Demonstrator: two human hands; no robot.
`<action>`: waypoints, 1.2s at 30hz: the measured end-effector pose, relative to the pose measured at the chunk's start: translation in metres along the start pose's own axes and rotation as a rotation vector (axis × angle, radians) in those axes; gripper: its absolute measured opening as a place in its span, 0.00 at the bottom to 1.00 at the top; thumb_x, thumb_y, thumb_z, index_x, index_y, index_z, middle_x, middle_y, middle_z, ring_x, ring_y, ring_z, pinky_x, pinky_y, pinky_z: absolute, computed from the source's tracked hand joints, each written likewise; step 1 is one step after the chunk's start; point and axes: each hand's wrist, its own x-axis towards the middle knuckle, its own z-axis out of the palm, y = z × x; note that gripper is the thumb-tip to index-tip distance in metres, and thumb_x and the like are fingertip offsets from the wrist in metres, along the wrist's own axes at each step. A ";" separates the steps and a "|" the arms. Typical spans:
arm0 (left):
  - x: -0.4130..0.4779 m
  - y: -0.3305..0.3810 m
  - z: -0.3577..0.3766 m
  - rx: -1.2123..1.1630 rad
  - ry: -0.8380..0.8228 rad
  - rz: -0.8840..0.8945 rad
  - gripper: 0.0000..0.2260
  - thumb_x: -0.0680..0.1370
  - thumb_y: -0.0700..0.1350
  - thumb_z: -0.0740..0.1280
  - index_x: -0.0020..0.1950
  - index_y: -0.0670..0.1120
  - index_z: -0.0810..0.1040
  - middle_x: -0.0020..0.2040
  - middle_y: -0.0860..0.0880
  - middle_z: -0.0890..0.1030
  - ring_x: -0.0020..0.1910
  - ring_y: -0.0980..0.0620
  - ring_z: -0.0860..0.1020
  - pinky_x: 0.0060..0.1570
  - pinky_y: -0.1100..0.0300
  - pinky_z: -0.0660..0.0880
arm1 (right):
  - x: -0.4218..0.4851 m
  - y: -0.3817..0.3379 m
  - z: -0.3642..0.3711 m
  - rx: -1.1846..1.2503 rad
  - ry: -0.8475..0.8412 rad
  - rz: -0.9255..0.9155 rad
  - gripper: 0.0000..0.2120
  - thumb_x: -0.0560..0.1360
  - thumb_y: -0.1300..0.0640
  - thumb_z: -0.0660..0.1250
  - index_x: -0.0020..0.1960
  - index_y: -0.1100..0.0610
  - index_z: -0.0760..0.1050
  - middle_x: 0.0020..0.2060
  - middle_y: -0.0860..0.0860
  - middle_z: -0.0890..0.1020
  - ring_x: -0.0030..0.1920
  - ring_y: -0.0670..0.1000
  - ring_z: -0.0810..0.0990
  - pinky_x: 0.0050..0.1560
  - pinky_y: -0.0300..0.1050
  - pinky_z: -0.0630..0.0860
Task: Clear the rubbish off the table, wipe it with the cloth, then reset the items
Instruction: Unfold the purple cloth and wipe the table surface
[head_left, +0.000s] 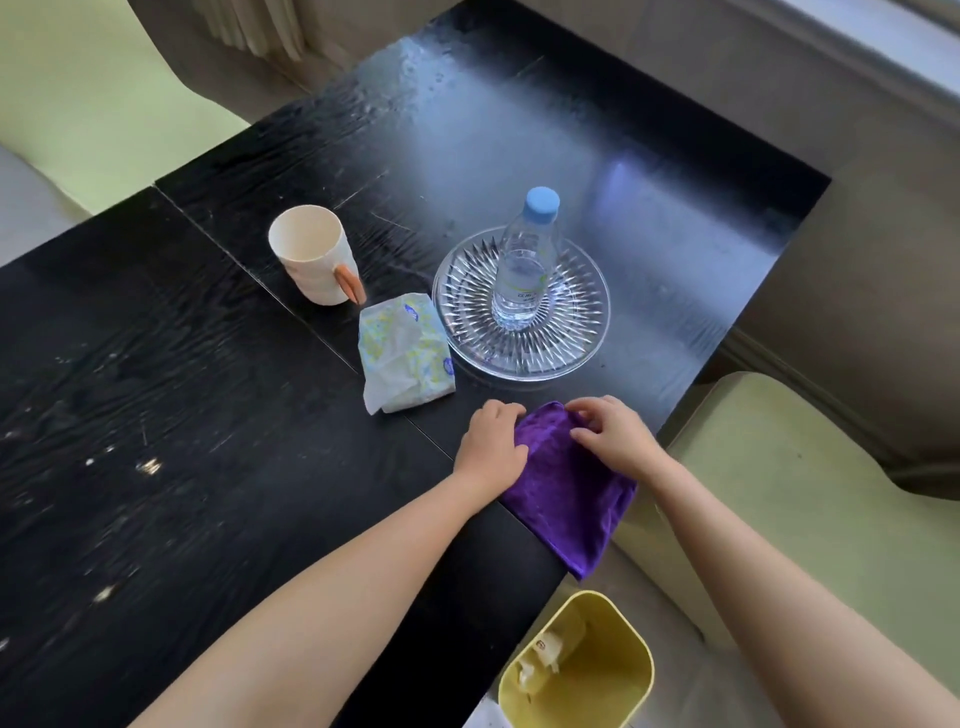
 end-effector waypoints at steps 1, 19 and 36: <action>0.000 0.000 0.002 -0.022 0.000 -0.023 0.21 0.74 0.43 0.66 0.67 0.45 0.69 0.63 0.44 0.70 0.63 0.45 0.70 0.63 0.52 0.69 | 0.000 0.002 0.004 -0.025 -0.008 -0.026 0.18 0.73 0.60 0.67 0.62 0.54 0.75 0.51 0.54 0.76 0.51 0.51 0.75 0.59 0.43 0.69; -0.021 -0.015 -0.009 -0.388 0.025 -0.193 0.09 0.74 0.42 0.67 0.54 0.48 0.76 0.38 0.53 0.78 0.41 0.52 0.76 0.51 0.53 0.76 | -0.014 -0.007 0.006 -0.333 0.235 -0.601 0.06 0.68 0.57 0.69 0.45 0.55 0.79 0.46 0.52 0.82 0.49 0.58 0.77 0.49 0.53 0.76; -0.034 -0.021 -0.019 -0.714 -0.038 -0.236 0.12 0.75 0.31 0.64 0.57 0.38 0.76 0.42 0.46 0.81 0.35 0.56 0.78 0.33 0.71 0.75 | -0.018 -0.023 0.032 -0.075 0.043 -0.517 0.05 0.70 0.55 0.70 0.45 0.55 0.78 0.46 0.47 0.77 0.50 0.52 0.68 0.51 0.49 0.65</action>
